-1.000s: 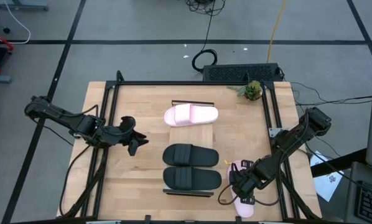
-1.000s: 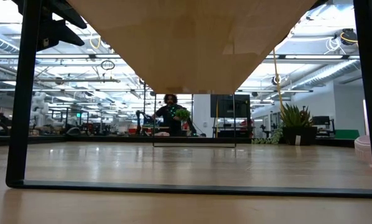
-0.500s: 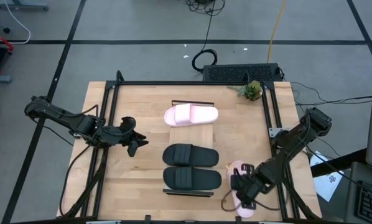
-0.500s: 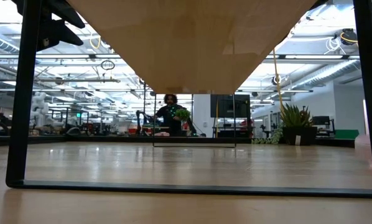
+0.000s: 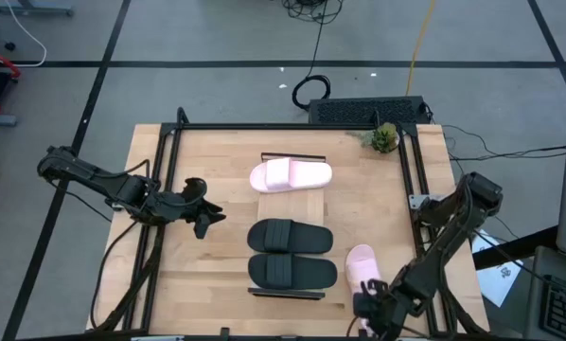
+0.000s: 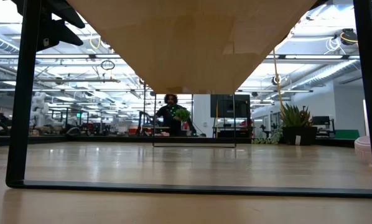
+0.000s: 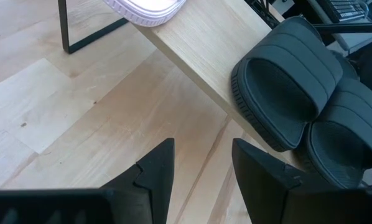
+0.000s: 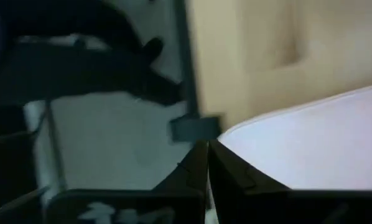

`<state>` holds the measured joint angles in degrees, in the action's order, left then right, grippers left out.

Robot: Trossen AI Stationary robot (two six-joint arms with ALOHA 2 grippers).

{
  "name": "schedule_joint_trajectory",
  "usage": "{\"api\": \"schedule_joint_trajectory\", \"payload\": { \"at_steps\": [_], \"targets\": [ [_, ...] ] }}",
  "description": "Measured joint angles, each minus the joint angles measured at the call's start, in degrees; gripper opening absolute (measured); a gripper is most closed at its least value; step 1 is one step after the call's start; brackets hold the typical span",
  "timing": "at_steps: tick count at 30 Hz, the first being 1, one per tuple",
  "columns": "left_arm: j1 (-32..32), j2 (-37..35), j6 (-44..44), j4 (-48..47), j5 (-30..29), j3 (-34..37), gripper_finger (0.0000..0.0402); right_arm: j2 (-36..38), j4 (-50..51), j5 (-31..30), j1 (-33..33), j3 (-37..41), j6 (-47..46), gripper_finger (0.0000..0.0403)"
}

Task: Pick and place slides into the shelf
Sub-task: Put the pink slipper on the shelf

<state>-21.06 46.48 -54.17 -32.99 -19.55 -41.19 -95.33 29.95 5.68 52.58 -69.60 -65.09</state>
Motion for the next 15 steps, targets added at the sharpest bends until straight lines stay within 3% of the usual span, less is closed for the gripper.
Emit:
{"api": "schedule_joint_trajectory", "payload": {
  "at_steps": [3, 6, 15],
  "targets": [
    [0.0, 0.01, -0.17, 0.0, 0.02, 0.0, 0.0161, -1.17, -2.46, 1.05, 1.38, 0.0, -4.69, 0.0002],
    [0.0, 0.0, -0.31, 0.01, 0.04, 0.0, 0.0161, -1.16, -0.82, -6.44, 3.19, -0.53, -9.5, 0.0001],
    [-0.03, 0.0, -2.68, 0.09, 1.4, 0.0, 0.0161, -1.19, 22.01, -19.36, 6.12, -16.76, -13.35, 0.0]
  ]
}}
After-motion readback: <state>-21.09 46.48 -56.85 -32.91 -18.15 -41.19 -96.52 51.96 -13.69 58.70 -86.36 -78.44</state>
